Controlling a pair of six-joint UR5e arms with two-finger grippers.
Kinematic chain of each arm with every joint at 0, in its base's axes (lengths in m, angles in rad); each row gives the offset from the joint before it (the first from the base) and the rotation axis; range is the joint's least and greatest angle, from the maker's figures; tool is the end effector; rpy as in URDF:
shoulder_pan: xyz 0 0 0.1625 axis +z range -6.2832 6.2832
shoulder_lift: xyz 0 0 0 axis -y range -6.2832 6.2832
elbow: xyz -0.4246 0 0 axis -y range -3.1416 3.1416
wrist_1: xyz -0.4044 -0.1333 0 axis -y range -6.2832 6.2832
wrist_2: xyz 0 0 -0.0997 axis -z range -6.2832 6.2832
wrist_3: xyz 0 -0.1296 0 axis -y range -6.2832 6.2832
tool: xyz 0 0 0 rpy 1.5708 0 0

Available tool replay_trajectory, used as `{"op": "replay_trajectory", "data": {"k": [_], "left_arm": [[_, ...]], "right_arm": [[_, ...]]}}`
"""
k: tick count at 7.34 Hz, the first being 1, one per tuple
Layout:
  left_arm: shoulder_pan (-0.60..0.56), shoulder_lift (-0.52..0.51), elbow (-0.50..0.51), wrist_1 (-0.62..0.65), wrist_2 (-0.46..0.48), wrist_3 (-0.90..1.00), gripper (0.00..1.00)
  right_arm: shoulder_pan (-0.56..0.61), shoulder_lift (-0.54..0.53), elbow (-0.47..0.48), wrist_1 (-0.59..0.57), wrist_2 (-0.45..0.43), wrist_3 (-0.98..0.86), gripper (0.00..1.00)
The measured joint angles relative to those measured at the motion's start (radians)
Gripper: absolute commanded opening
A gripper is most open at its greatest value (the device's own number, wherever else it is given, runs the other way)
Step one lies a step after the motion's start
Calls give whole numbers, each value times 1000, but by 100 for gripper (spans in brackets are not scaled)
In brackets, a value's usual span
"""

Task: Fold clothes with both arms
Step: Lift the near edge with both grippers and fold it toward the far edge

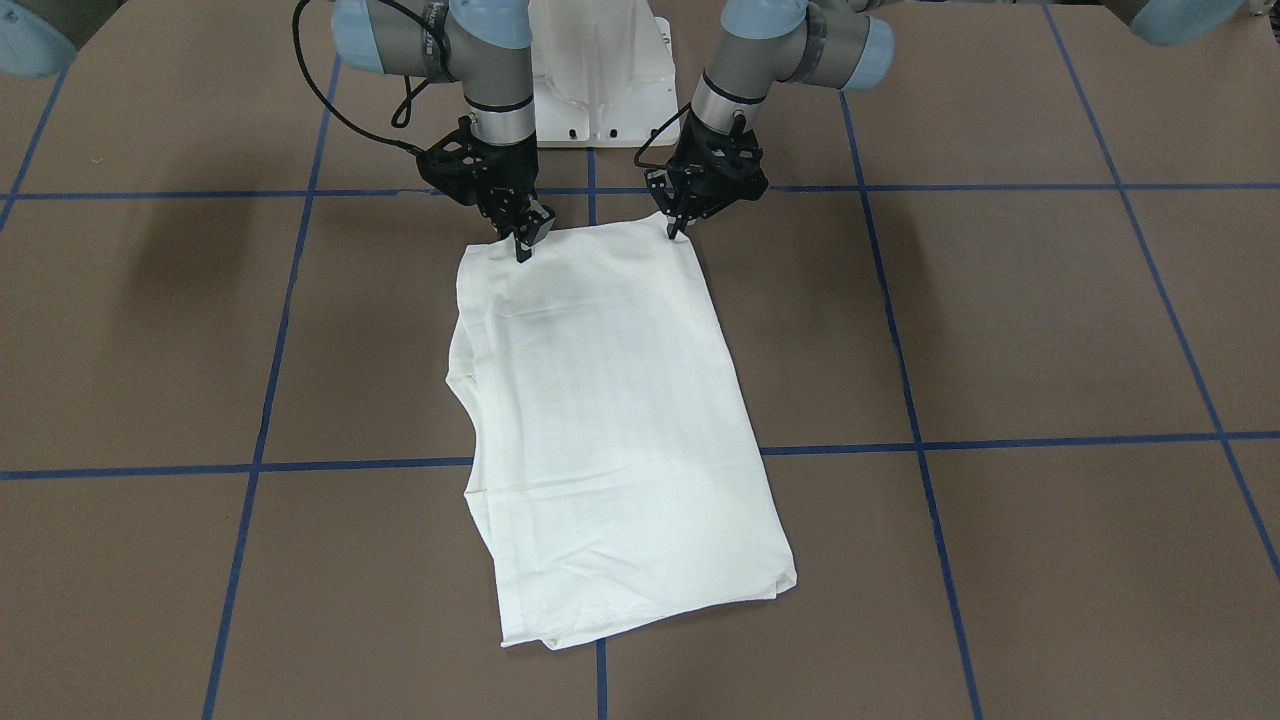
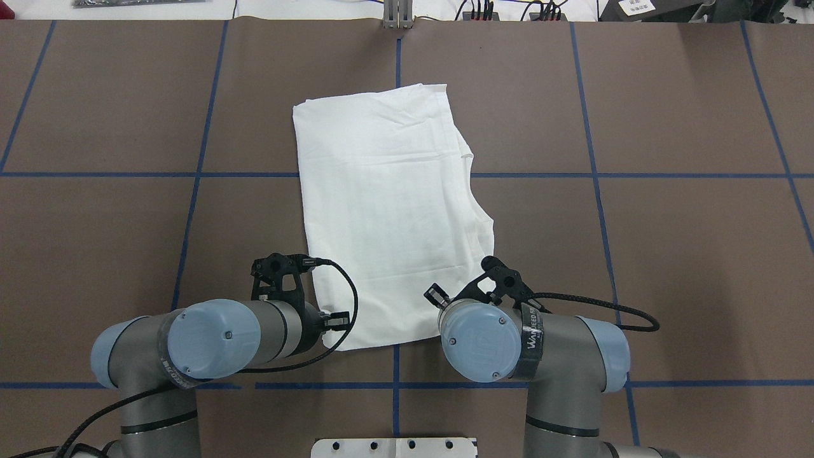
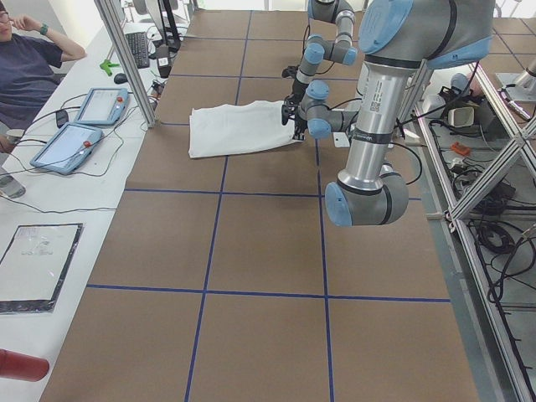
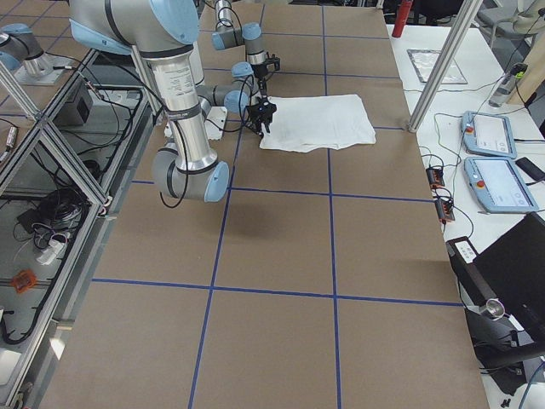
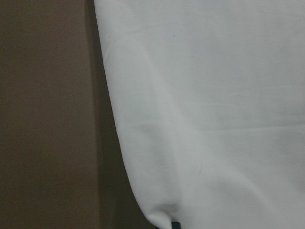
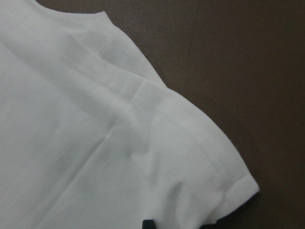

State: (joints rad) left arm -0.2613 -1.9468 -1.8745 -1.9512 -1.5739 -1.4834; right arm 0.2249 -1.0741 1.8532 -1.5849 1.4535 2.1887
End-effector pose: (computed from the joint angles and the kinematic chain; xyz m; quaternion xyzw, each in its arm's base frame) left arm 0.5764 -0.2917 0.2796 0.0864 0.4981 -0.0741 0.8596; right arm -0.6016 -0.2899 0.2754 -0.0194 -0.3760 0.3988 0.8362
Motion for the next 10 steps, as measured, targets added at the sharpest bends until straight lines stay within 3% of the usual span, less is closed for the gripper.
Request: {"op": "replay_trajectory", "data": {"k": [3,6,10], "left_arm": [[-2,0,-10,1,-1,4,0],[-5,5,-119,90,-20,51,0],[-16,-4,-299,252,-104,80,0]], "right_arm": [[-2,-4,23,-34,-1,-3,0],[-5,-8,62,-56,1,-11,0],[-48,35,351,-386,3,-18,0]]}}
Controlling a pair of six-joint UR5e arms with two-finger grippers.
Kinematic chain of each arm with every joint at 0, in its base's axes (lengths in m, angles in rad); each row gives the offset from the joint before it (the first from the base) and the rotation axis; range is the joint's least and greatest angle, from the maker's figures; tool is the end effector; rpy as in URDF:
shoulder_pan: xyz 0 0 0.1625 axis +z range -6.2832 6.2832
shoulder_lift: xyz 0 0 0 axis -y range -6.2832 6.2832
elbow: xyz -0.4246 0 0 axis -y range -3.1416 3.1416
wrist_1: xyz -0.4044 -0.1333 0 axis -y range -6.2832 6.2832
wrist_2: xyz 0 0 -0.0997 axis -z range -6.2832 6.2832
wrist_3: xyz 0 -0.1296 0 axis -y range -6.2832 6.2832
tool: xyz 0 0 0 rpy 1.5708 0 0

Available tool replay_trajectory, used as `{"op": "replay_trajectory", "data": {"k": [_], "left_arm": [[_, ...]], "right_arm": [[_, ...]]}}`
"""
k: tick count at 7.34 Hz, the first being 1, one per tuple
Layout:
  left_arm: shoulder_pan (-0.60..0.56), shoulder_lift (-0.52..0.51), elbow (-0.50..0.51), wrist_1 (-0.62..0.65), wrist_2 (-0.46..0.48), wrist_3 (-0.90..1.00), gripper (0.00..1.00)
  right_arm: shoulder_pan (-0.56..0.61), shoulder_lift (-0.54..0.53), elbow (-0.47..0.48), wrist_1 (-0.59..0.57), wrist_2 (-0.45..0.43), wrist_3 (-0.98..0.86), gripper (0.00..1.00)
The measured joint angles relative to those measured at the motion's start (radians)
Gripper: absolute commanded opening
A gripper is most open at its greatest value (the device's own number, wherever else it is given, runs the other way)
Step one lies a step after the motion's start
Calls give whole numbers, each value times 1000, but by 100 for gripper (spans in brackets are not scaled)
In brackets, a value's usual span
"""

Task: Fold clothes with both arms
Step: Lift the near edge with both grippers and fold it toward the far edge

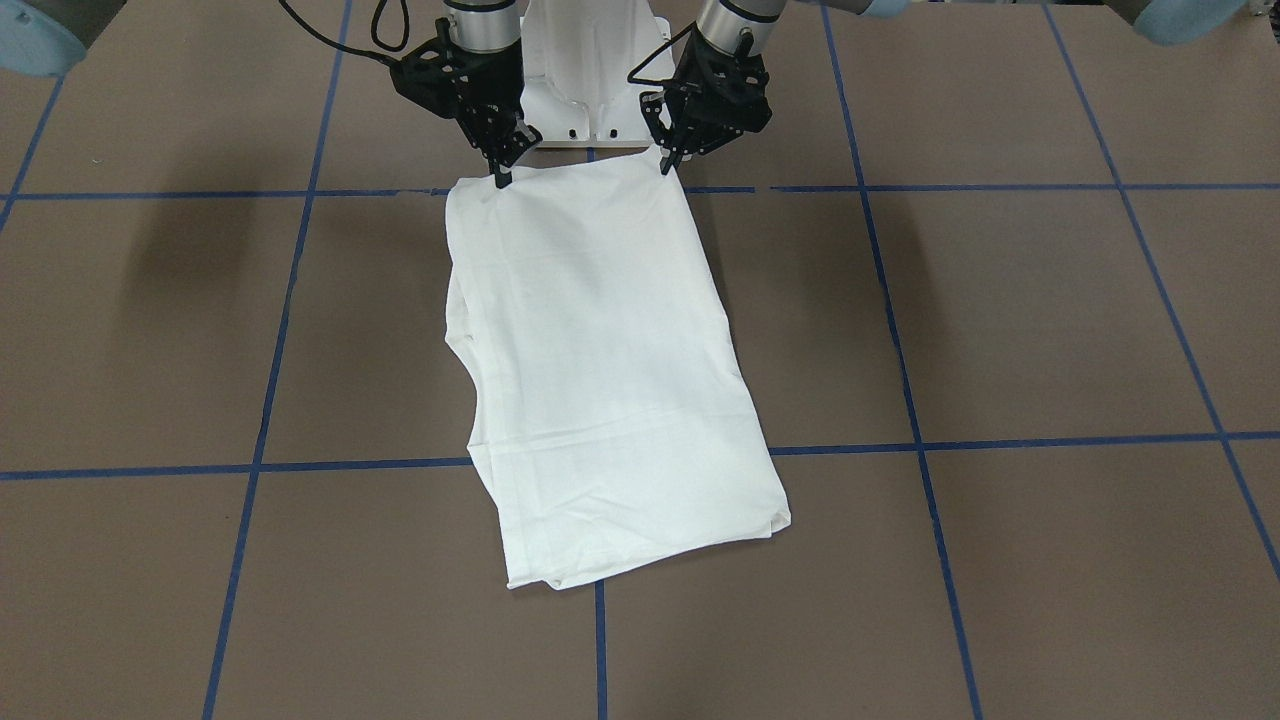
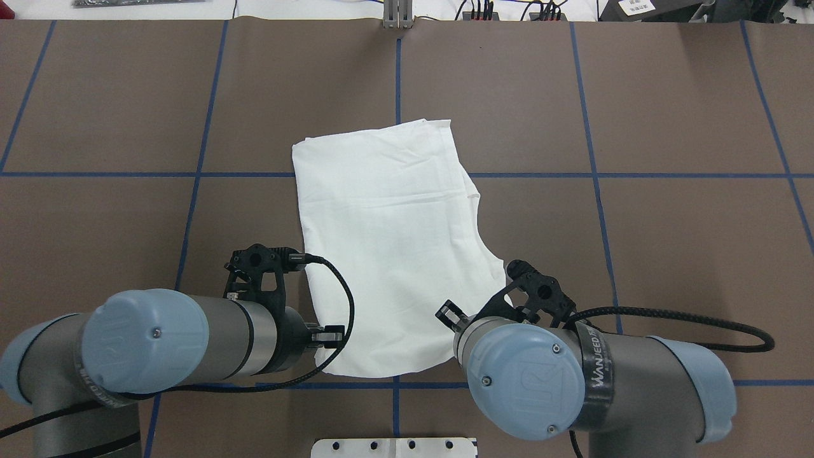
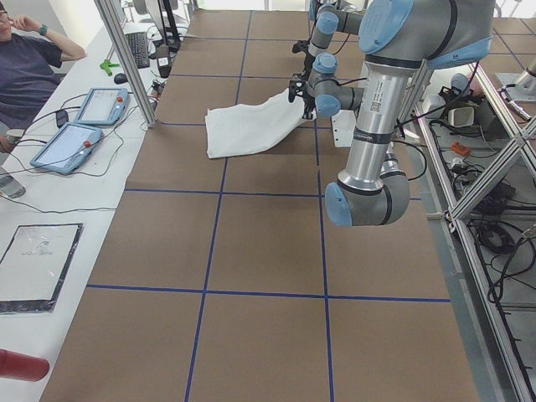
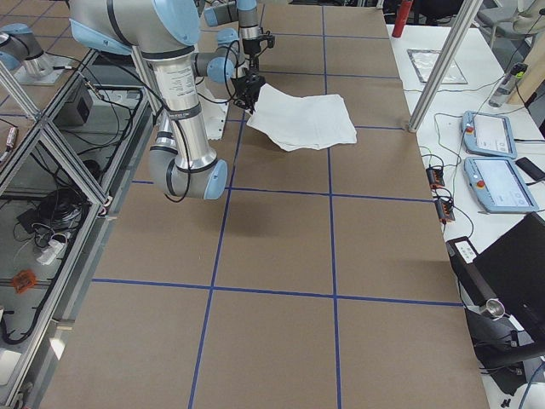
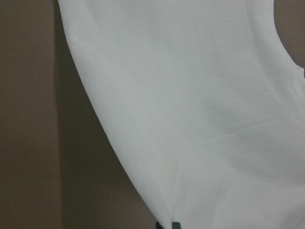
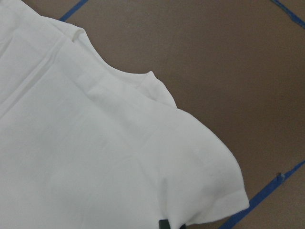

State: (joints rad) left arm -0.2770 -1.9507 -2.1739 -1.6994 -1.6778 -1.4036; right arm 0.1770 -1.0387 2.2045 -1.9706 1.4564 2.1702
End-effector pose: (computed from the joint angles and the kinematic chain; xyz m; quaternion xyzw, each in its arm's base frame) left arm 0.4881 -0.2630 0.1880 0.0717 0.5239 -0.0184 0.8485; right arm -0.5014 -0.2401 0.1804 -0.0264 -0.3759 0.3703 0.8490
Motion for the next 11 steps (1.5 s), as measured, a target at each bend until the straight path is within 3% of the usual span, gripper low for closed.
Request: {"op": "replay_trajectory", "data": {"k": [3,6,8,11], "left_arm": [[-95,-34,-26,81,-17,76,0],[-247,-128,109,120,-20,177,0],[-335,-201,256,113,-20,260,0],[-418,-278,497,-9,-19,351,0]], "right_arm": [[41,61,-7,-53,-26,-114,0],[165,168,-163,-2,-28,-220,0],[238,212,-311,113,-24,-281,0],[336,361,-658,294,-20,-330,0]]}}
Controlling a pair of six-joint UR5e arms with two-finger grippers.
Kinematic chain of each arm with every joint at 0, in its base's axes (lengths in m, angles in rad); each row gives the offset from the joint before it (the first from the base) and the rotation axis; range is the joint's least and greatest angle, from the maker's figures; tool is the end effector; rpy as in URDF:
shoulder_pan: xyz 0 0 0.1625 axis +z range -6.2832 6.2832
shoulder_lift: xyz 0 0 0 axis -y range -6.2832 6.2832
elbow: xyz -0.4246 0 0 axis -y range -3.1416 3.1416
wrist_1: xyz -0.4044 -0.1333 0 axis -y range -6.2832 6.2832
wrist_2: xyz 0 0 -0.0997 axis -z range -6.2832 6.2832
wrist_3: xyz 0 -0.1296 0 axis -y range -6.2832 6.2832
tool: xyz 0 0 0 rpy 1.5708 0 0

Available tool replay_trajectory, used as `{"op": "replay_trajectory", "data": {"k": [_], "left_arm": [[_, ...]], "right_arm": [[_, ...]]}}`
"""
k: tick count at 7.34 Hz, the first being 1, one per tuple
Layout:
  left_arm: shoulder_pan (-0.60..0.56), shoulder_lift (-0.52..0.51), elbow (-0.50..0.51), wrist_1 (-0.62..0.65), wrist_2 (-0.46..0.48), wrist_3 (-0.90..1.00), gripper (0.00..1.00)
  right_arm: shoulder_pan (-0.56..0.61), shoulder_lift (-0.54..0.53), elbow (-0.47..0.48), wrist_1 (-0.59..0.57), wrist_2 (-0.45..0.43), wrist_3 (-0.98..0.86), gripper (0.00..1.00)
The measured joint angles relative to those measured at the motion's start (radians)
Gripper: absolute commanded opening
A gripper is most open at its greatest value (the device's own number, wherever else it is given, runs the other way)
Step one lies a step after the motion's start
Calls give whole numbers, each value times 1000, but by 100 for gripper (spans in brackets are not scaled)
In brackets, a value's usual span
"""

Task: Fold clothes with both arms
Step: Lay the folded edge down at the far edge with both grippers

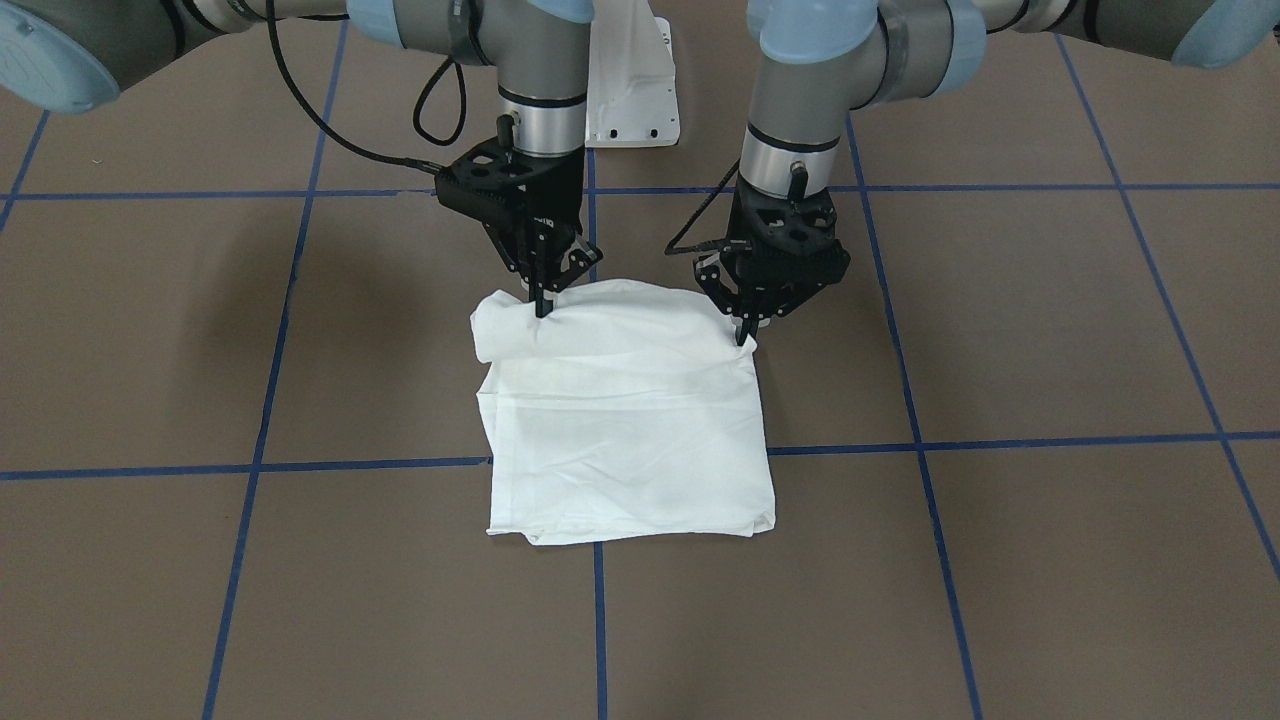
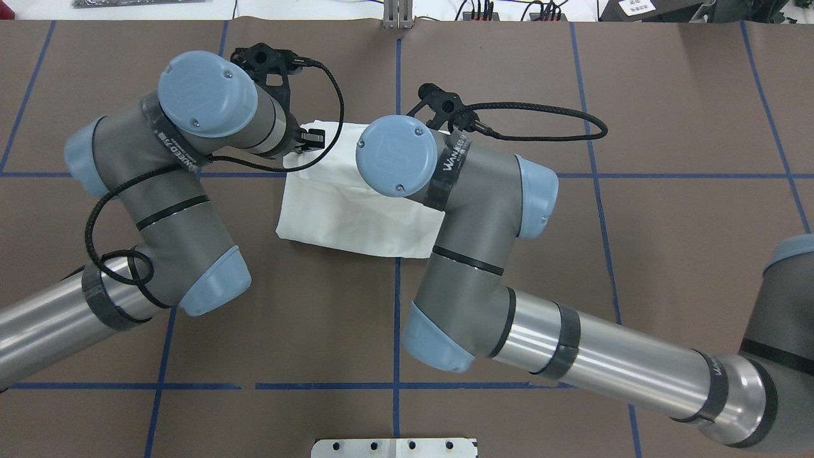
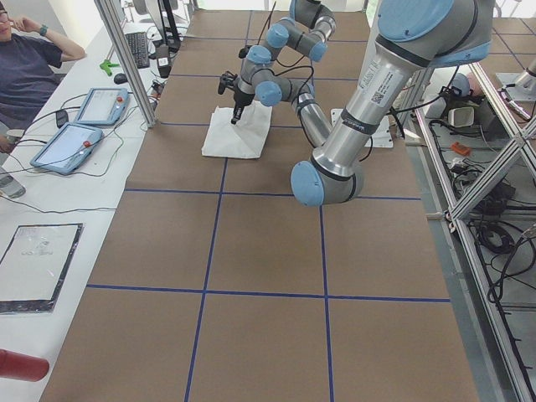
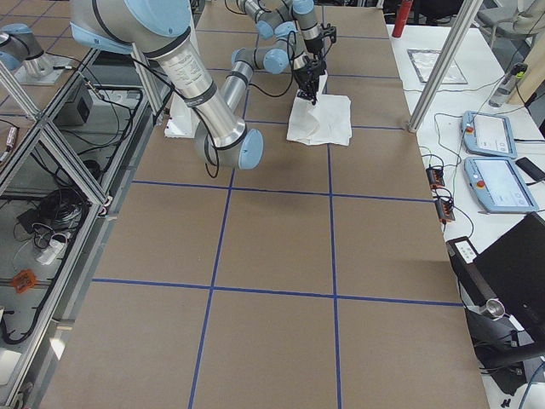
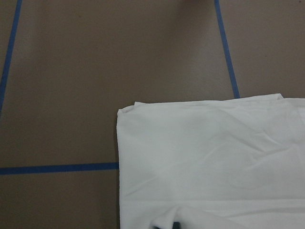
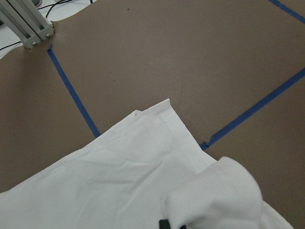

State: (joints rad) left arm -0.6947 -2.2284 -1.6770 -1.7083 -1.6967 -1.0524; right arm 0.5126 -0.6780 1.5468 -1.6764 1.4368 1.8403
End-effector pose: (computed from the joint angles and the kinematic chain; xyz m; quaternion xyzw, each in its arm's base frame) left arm 0.4738 -0.5472 0.2205 0.2013 0.3894 -0.0518 0.8973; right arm -0.5821 -0.5004 0.1439 0.1067 -0.3613 0.3760 0.8466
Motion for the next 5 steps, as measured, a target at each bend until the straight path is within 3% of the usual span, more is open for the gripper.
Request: {"op": "replay_trajectory", "data": {"k": [3,4,5], "left_arm": [[-49,-100,275,-171,0,50,0],[-66,-134,362,-221,0,72,10],[-77,-156,426,-264,-8,86,99]], "right_arm": [[46,83,-197,96,5,-27,0],[58,90,-241,133,9,-40,0],[69,92,-274,163,11,-61,99]]}}
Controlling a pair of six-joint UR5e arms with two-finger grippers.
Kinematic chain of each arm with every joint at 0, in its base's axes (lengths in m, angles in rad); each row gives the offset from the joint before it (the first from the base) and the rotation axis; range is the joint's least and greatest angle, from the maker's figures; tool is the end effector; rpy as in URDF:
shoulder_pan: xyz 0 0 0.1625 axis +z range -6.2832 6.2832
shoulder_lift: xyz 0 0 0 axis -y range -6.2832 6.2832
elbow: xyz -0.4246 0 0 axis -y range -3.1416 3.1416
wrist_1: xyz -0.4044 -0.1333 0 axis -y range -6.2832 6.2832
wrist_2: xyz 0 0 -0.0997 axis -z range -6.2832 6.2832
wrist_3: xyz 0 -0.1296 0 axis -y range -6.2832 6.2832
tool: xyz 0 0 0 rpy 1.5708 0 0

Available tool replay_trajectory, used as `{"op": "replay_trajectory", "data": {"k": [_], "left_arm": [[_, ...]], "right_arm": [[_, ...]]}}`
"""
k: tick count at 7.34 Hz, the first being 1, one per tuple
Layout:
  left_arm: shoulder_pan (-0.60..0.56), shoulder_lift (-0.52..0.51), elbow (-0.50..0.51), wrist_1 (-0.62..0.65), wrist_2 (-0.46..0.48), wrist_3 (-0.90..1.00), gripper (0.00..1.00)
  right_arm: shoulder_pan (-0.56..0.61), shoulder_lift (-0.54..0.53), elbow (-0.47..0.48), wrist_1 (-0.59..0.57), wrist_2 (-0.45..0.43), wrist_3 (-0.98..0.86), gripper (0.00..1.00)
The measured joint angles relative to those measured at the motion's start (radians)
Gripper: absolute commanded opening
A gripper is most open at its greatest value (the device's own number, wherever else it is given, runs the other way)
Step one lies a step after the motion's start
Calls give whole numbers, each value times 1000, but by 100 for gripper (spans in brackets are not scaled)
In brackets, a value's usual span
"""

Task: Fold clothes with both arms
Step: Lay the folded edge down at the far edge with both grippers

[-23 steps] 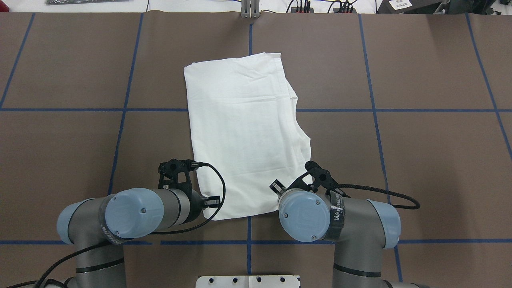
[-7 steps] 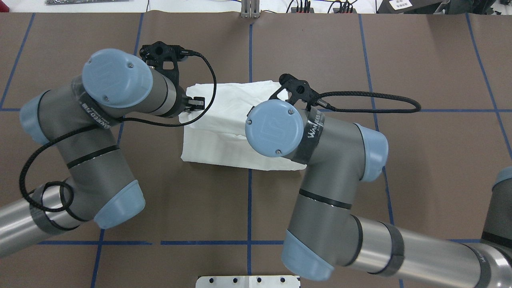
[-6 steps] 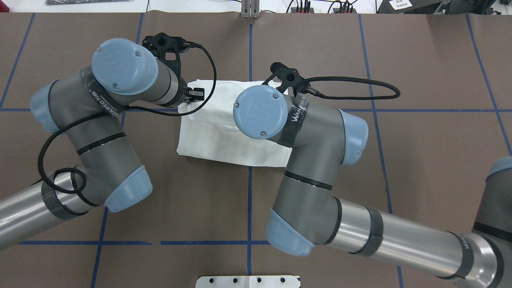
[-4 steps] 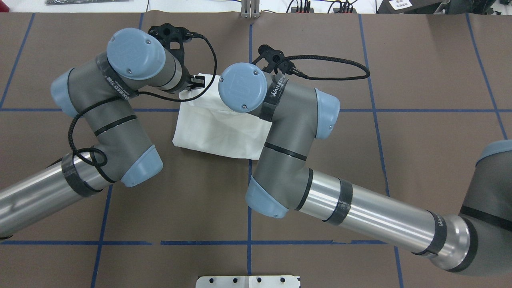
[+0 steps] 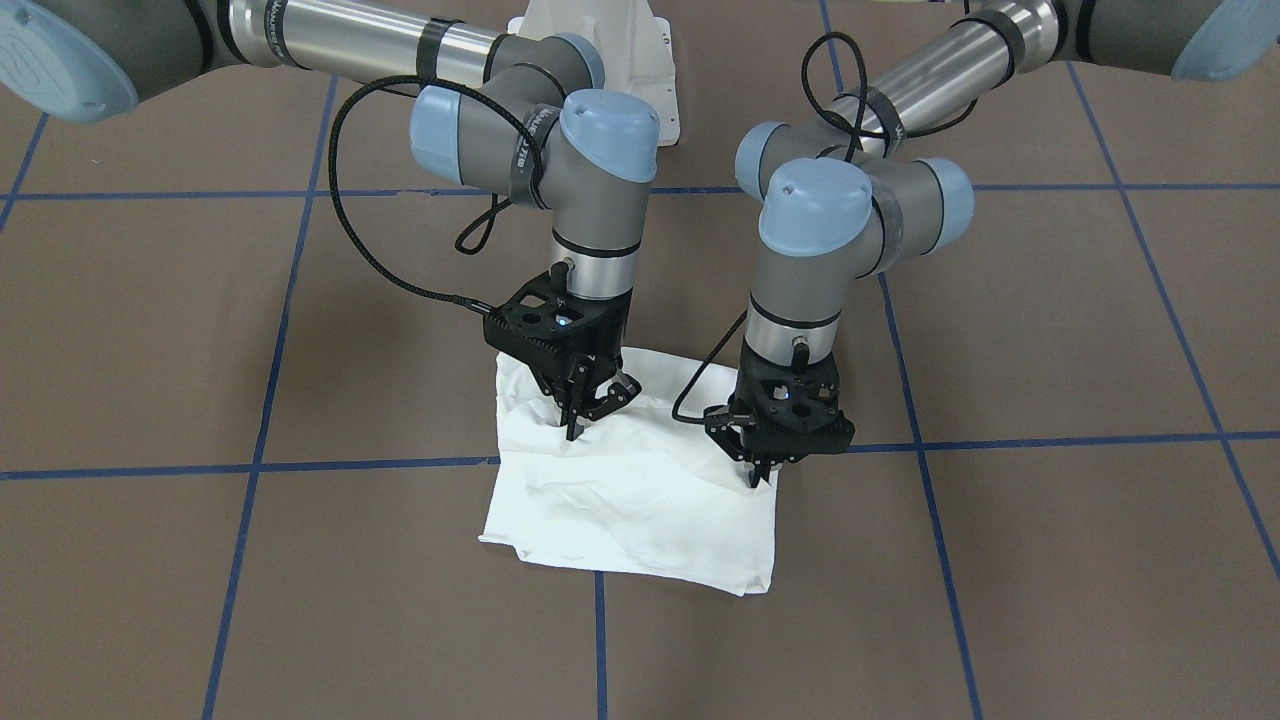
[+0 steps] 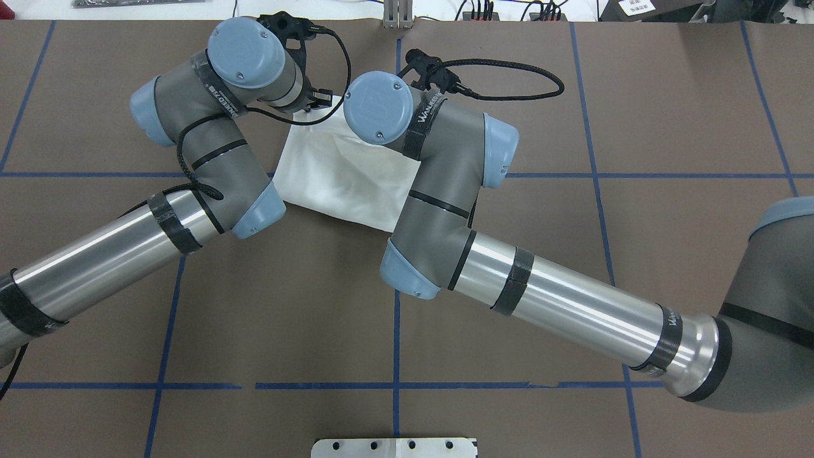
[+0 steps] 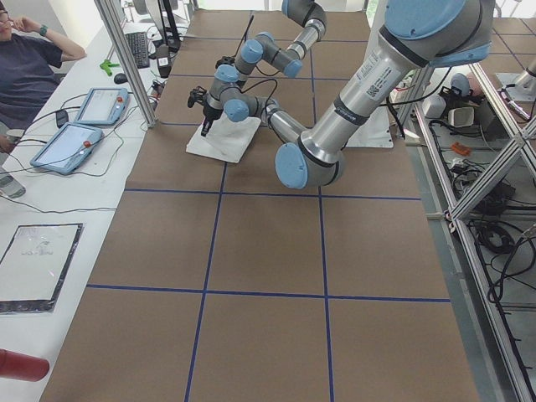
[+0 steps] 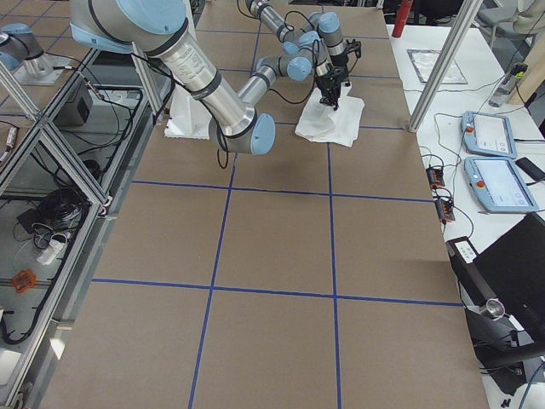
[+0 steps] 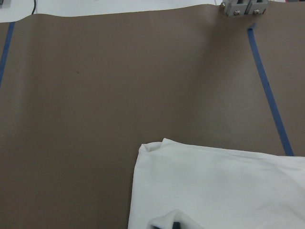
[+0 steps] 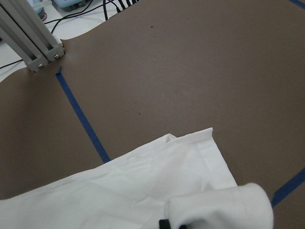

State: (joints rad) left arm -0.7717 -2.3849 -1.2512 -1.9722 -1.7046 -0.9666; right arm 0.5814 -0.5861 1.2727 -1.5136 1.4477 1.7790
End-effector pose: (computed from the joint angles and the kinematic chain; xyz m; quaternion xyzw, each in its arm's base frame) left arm 0.5120 -0.6600 0.2645 0.2278 0.3721 -0.0464 0.8986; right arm -0.6091 -0.5789 0.1681 0.1236 -0.3458 0.3783 0.8497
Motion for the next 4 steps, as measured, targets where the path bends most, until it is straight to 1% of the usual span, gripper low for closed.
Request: {"op": "replay_trajectory", "data": {"k": [1,2,3,4], "left_arm": [[-10,-10,30,-24,-21,13,100],[-22,-12,38,-33,-54,28,100],[-38,-2,27,-35,-95,52,100],[-51,30,-8,-35,-133,88,100]], "right_arm": [[10,1,-16,15,1,-31,100],[26,3,-22,20,22,-69,100],[50,4,-18,19,73,-106,100],[71,3,-9,18,120,-138,100]]}}
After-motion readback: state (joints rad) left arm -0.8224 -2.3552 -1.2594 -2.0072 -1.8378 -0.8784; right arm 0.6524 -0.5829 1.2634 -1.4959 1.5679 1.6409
